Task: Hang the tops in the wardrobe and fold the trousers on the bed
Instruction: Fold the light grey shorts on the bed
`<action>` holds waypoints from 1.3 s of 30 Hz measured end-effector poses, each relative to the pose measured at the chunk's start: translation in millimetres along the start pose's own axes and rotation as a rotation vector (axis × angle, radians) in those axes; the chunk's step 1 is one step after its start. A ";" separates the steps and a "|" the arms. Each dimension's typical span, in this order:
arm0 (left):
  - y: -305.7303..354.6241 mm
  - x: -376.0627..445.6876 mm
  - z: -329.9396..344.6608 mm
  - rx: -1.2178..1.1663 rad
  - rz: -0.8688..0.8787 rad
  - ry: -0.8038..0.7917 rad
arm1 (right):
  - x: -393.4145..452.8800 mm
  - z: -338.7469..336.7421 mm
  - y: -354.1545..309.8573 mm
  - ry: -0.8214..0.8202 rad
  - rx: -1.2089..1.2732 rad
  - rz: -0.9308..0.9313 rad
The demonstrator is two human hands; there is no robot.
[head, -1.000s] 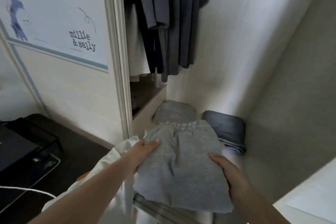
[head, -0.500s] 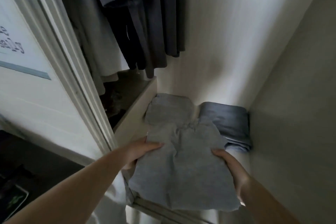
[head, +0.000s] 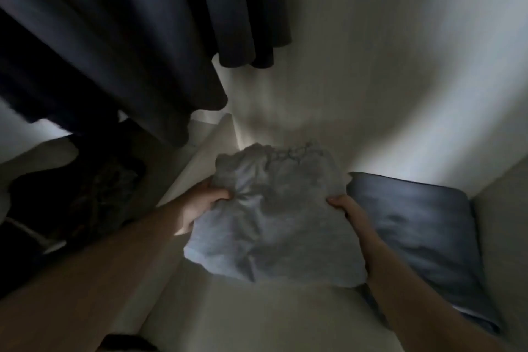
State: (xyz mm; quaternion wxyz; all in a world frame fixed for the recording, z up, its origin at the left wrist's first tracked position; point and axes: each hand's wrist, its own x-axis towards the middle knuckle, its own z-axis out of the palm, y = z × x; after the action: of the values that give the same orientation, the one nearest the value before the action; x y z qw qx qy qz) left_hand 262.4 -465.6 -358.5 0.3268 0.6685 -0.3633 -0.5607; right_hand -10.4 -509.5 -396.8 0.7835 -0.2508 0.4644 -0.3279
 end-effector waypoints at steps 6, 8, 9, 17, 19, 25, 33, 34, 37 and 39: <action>1.0 115.8 -21.2 0.238 0.083 0.140 | 115.1 -7.9 14.1 0.008 -0.049 0.065; -18.2 142.1 -21.4 0.292 0.081 0.193 | 140.4 -11.6 33.4 0.060 -0.092 0.074; -30.4 153.8 -21.7 0.318 0.086 0.214 | 150.6 -14.1 42.4 0.083 -0.118 0.066; -83.4 201.6 -28.3 0.478 0.055 0.327 | 180.9 -30.7 57.2 0.121 -0.237 -0.038; -82.0 204.1 -25.1 0.500 0.089 0.361 | 179.6 -31.6 53.6 0.119 -0.291 -0.125; -81.3 185.4 2.3 0.912 0.532 0.563 | 156.7 -34.5 58.0 0.425 -0.808 -0.531; -87.3 225.4 18.4 1.294 0.444 0.352 | 199.0 -5.9 59.1 0.316 -1.780 -0.750; -90.0 230.8 12.3 1.231 0.361 0.322 | 205.3 -17.2 61.7 0.314 -1.826 -0.652; -89.3 239.5 -6.4 1.063 0.223 0.171 | 210.9 -34.1 63.1 0.254 -1.844 -0.530; -86.9 233.1 -6.6 1.082 0.249 0.181 | 207.8 -27.1 59.7 0.247 -1.831 -0.474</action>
State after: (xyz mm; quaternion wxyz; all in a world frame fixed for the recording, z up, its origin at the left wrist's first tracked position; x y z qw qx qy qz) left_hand 304.3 -618.7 -550.2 0.0310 0.7384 -0.6457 -0.1919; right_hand 55.6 -627.7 -567.5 0.1417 -0.8180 0.5573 -0.0115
